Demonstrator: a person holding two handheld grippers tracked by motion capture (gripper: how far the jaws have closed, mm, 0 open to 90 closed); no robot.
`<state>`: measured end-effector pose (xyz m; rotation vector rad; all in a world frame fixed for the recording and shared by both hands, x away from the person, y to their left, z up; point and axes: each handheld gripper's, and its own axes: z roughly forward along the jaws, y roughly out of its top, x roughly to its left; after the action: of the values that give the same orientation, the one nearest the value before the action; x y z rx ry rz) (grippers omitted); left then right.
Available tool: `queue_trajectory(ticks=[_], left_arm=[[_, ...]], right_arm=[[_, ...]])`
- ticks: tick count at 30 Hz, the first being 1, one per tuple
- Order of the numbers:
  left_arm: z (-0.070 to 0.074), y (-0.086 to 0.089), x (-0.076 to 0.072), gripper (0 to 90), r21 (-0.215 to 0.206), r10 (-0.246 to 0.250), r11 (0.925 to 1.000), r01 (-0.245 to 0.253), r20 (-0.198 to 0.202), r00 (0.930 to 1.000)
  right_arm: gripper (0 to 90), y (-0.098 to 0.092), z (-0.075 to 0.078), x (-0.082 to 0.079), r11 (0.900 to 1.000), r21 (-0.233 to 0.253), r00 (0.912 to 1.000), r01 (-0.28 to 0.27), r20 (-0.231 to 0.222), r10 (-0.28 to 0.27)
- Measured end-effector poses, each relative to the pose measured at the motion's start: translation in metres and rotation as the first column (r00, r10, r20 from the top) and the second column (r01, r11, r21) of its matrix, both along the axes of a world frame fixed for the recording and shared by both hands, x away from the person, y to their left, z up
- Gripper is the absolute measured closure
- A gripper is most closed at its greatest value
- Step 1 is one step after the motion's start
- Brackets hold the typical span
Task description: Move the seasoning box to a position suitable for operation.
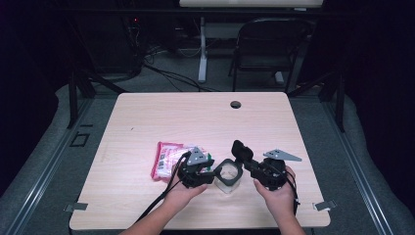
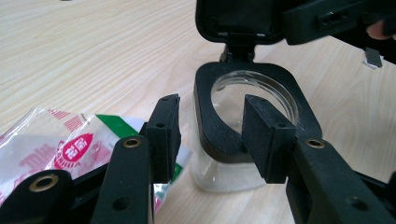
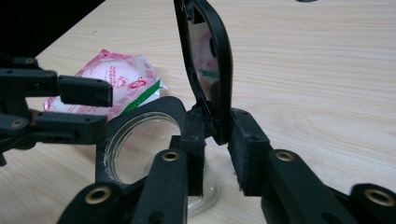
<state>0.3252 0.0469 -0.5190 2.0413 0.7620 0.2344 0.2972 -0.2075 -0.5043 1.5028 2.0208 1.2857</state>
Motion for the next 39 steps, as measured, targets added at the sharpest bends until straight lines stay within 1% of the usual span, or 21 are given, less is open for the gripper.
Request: queue_trajectory(ticks=[2,3,5,6,8,9,12,18,22,23,24,26,30,31,32,33,34,35,37,38,39], left_arm=[[-0.001,-0.003,0.003,59.1,0.003,-0.010,0.9999,0.010,-0.028,0.9996],[-0.002,-0.004,0.004,60.4,0.004,-0.011,0.9999,0.011,-0.034,0.9994],[-0.004,-0.006,0.005,62.6,0.006,-0.015,0.9999,0.015,-0.041,0.9990],[-0.005,-0.007,0.005,64.9,-0.002,-0.030,0.9996,0.029,-0.059,0.9978],[-0.006,-0.008,0.005,65.4,-0.001,-0.027,0.9996,0.027,-0.057,0.9980],[-0.005,-0.009,0.004,65.5,0.008,-0.025,0.9996,0.025,-0.055,0.9982],[-0.005,-0.009,0.002,65.0,0.007,-0.021,0.9998,0.021,-0.058,0.9981],[-0.003,-0.007,-0.003,64.4,0.003,-0.028,0.9996,0.028,-0.072,0.9970],[-0.004,-0.007,-0.004,63.6,0.004,-0.032,0.9995,0.033,-0.067,0.9973],[-0.003,-0.006,-0.004,63.2,0.002,-0.040,0.9992,0.040,-0.066,0.9970],[-0.003,-0.006,-0.004,62.7,0.002,-0.040,0.9992,0.040,-0.066,0.9970],[-0.003,-0.005,-0.004,61.3,0.004,-0.035,0.9994,0.035,-0.062,0.9975],[0.004,0.006,-0.004,58.9,-0.001,-0.019,0.9998,0.019,-0.042,0.9990],[0.004,0.006,-0.004,57.8,-0.001,-0.019,0.9998,0.019,-0.042,0.9990],[0.006,0.011,-0.004,57.8,-0.003,-0.015,0.9999,0.015,-0.032,0.9994],[0.008,0.018,-0.004,55.8,-0.010,0.003,0.9999,-0.003,-0.010,0.9999],[0.010,0.023,-0.004,54.6,-0.012,0.014,0.9998,-0.014,0.001,0.9999],[0.010,0.023,-0.004,53.7,-0.012,0.014,0.9998,-0.014,0.001,0.9999],[0.012,0.034,-0.003,52.2,-0.010,0.032,0.9994,-0.032,0.011,0.9994],[0.013,0.045,-0.001,51.2,-0.009,0.041,0.9991,-0.041,0.015,0.9990],[0.013,0.050,-0.001,50.6,-0.005,0.048,0.9988,-0.048,0.015,0.9987]], right_arm=[[79.4,-0.001,0.000,-0.001,1.000,-0.012,1.0000,0.000,0.000,0.000],[80.8,-0.001,0.000,-0.001,1.000,-0.016,1.0000,0.001,-0.001,-0.001],[81.9,-0.001,0.000,-0.001,1.000,-0.015,1.0000,0.002,-0.001,-0.003],[83.9,-0.002,-0.001,-0.001,1.000,-0.010,1.0000,0.005,-0.002,-0.005],[84.0,-0.002,-0.001,0.000,1.000,-0.002,1.0000,0.005,-0.004,-0.005],[84.0,-0.002,-0.001,0.001,1.000,0.010,1.0000,0.002,-0.004,-0.002],[83.7,-0.001,-0.001,0.003,1.000,0.002,1.0000,0.000,-0.003,0.000],[81.6,0.000,-0.002,0.008,1.000,0.014,1.0000,-0.005,-0.004,0.005],[79.9,0.001,-0.003,0.009,1.000,0.019,0.9999,-0.015,0.003,0.015],[77.3,0.001,-0.003,0.009,0.999,0.022,0.9996,-0.026,0.011,0.026],[76.6,0.001,-0.002,0.009,0.999,0.015,0.9995,-0.029,0.011,0.029],[75.6,0.001,-0.002,0.008,0.999,0.021,0.9995,-0.028,0.016,0.027],[69.0,-0.003,0.000,0.007,0.999,0.044,0.9994,-0.029,0.018,0.029],[69.0,-0.003,0.000,0.007,0.999,0.044,0.9994,-0.029,0.018,0.029],[68.0,-0.004,0.001,0.006,0.999,0.041,0.9994,-0.029,0.018,0.029],[65.0,-0.006,0.003,0.005,0.999,0.036,0.9993,-0.030,0.023,0.029],[63.4,-0.007,0.004,0.005,0.999,0.044,0.9993,-0.030,0.025,0.029],[62.2,-0.008,0.005,0.005,0.999,0.042,0.9994,-0.032,0.019,0.031],[60.9,-0.009,0.007,0.004,0.998,0.046,0.9995,-0.030,0.013,0.030],[59.5,-0.009,0.008,0.003,0.998,0.055,0.9995,-0.027,0.021,0.026],[57.3,-0.010,0.010,0.002,0.998,0.049,0.9995,-0.024,0.021,0.023]])
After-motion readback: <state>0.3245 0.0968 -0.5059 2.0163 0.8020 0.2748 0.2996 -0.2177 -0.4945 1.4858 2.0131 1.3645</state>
